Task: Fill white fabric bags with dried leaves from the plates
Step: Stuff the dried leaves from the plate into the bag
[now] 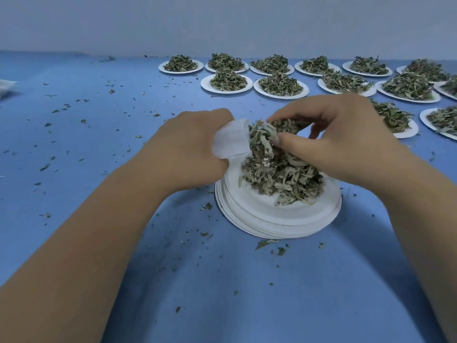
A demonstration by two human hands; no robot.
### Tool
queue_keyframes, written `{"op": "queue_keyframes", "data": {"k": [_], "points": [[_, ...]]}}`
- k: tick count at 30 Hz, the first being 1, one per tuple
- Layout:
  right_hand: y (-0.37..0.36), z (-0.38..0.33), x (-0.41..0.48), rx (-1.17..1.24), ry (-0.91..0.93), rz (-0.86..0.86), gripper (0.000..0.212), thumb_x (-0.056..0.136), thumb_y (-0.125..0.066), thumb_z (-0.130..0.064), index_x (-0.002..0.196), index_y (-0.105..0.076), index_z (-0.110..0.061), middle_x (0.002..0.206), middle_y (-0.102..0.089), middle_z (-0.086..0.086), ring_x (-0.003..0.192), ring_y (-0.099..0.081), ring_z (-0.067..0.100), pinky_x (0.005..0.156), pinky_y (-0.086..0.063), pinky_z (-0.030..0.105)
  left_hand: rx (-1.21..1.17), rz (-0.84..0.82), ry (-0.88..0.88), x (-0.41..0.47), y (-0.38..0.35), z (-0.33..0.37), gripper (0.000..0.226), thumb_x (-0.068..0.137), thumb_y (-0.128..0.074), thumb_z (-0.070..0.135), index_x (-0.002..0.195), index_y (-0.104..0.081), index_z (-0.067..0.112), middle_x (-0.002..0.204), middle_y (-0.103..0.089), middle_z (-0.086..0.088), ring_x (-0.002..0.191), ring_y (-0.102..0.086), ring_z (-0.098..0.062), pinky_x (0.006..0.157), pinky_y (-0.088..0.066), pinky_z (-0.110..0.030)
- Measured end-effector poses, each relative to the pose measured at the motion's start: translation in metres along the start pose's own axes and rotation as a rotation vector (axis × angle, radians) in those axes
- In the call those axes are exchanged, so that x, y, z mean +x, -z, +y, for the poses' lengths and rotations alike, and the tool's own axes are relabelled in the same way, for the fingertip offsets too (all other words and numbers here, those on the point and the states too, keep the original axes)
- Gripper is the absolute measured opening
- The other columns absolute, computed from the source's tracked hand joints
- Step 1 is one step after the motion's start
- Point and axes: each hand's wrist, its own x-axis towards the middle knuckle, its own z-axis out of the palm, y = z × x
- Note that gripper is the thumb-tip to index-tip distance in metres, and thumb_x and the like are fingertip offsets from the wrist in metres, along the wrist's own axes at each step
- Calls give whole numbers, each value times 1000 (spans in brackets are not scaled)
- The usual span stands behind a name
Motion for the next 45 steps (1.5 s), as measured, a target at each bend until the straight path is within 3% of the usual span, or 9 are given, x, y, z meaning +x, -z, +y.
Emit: {"op": "queue_keyframes", "data": {"k": [8,13,16,20,22,29,35,41,45], "points": [[-23,-15,-1,27,-24,48,29,76,-77,-15,94,-72,-37,81,-69,-19,66,-56,-9,65,-38,2,-5,15,-41,5,-9,12,29,75,-70,29,93,-47,31,69,-51,6,66,-49,-14,52,-35,-34],[-21,-12,1,149,-111,23,22,75,-78,-15,83,-65,-31,86,-74,-11,58,-58,6,62,-48,25,-5,33,-52,7,-12,10,29,77,-71,38,90,-48,28,70,-54,4,68,-51,-18,55,-41,-37],[-17,-11,1,236,-145,-57,19,74,-72,-23,89,-74,-35,83,-75,-8,70,-68,25,72,-60,45,-15,43,-35,11,-12,9,24,77,-70,38,88,-51,30,74,-59,5,71,-55,-18,59,-48,-39],[-11,-6,1,334,-168,-100,21,73,-71,-43,93,-75,-40,86,-75,-11,77,-72,18,73,-59,31,41,38,-49,22,-8,10,23,72,-66,40,87,-49,35,75,-59,9,69,-56,-14,56,-46,-34],[-12,-5,0,333,-156,-60,23,72,-79,-51,91,-76,-39,89,-76,-9,82,-74,17,80,-61,37,54,43,-76,29,-4,14,23,68,-61,43,86,-48,37,74,-58,10,67,-54,-8,53,-42,-31],[-10,1,1,372,-155,-73,19,91,-76,-15,104,-78,-29,89,-79,-2,83,-75,23,86,-60,47,-53,57,-112,24,-17,14,26,73,-72,34,83,-48,33,70,-56,6,63,-53,-9,52,-43,-34],[-25,-4,0,176,-73,59,14,81,-75,-6,86,-72,-18,72,-69,-20,62,-62,-7,64,-42,5,-78,103,-150,18,-24,15,28,74,-74,29,83,-47,33,67,-53,8,62,-52,-10,51,-41,-32],[-22,-2,0,111,-39,94,8,84,-81,-24,83,-78,-32,84,-69,-19,76,-58,1,67,-36,9,-105,126,-96,19,-22,10,19,69,-62,44,84,-50,40,70,-56,12,65,-53,-6,53,-39,-28],[-28,-4,0,160,-47,74,14,80,-80,-10,84,-80,-23,70,-71,-20,61,-60,-2,61,-40,5,-97,127,-132,19,-26,13,17,69,-60,36,72,-44,40,64,-51,10,56,-46,-9,49,-30,-26]]}}
